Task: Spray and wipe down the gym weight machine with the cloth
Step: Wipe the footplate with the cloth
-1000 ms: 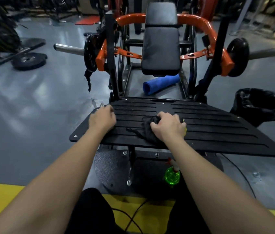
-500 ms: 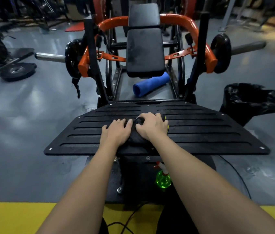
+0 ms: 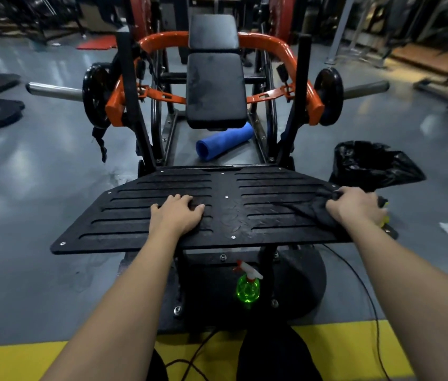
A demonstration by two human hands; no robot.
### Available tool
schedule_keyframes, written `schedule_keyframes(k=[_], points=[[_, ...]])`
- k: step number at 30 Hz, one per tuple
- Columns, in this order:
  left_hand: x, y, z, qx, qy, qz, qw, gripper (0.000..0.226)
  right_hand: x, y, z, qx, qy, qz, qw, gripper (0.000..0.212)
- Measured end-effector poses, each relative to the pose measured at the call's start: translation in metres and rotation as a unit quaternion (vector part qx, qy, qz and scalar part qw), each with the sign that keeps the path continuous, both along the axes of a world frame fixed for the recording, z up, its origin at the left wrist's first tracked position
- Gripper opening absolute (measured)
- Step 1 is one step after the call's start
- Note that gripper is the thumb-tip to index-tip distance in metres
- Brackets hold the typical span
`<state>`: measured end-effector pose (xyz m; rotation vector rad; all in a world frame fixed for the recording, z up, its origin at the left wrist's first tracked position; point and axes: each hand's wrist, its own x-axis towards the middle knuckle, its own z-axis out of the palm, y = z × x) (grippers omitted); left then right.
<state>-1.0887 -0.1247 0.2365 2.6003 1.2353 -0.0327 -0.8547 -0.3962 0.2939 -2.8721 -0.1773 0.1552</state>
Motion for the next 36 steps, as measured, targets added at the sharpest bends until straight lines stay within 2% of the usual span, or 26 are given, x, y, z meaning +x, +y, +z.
schedule_keyframes(k=[5, 11, 20, 23, 26, 29, 31, 33, 36], points=[[-0.001, -0.003, 0.006, 0.004, 0.004, -0.007, 1.0, 0.064, -0.052, 0.048, -0.001, -0.022, 0.004, 0.033, 0.999, 0.046], [-0.001, 0.0, 0.004, -0.003, 0.014, -0.007, 1.0, 0.065, -0.139, 0.125, -0.006, 0.009, 0.004, 0.213, 0.977, 0.046], [-0.003, -0.004, 0.01, -0.039, 0.057, -0.017, 0.998, 0.055, -0.116, 0.097, -0.011, 0.059, 0.032, 0.282, 0.957, 0.045], [0.004, -0.003, 0.022, -0.024, 0.122, -0.028, 0.992, 0.058, -0.083, 0.057, -0.006, 0.055, 0.024, 0.241, 0.969, 0.044], [0.015, -0.003, 0.035, -0.03, 0.179, -0.016, 0.983, 0.059, -0.039, -0.005, 0.0, 0.041, 0.005, 0.142, 0.989, 0.042], [0.021, -0.007, 0.041, -0.038, 0.193, -0.014, 0.98, 0.063, -0.003, -0.065, 0.005, 0.036, 0.001, 0.043, 0.998, 0.04], [0.023, -0.011, 0.046, -0.037, 0.195, -0.023, 0.98, 0.067, 0.011, -0.094, 0.005, 0.067, 0.03, -0.013, 0.997, 0.037], [0.024, -0.014, 0.049, -0.034, 0.191, -0.02, 0.981, 0.07, 0.015, -0.107, -0.002, 0.099, 0.03, -0.036, 0.994, 0.043], [0.022, -0.019, 0.048, -0.036, 0.189, -0.017, 0.981, 0.07, 0.005, -0.094, 0.006, 0.043, 0.001, -0.031, 0.999, 0.031]])
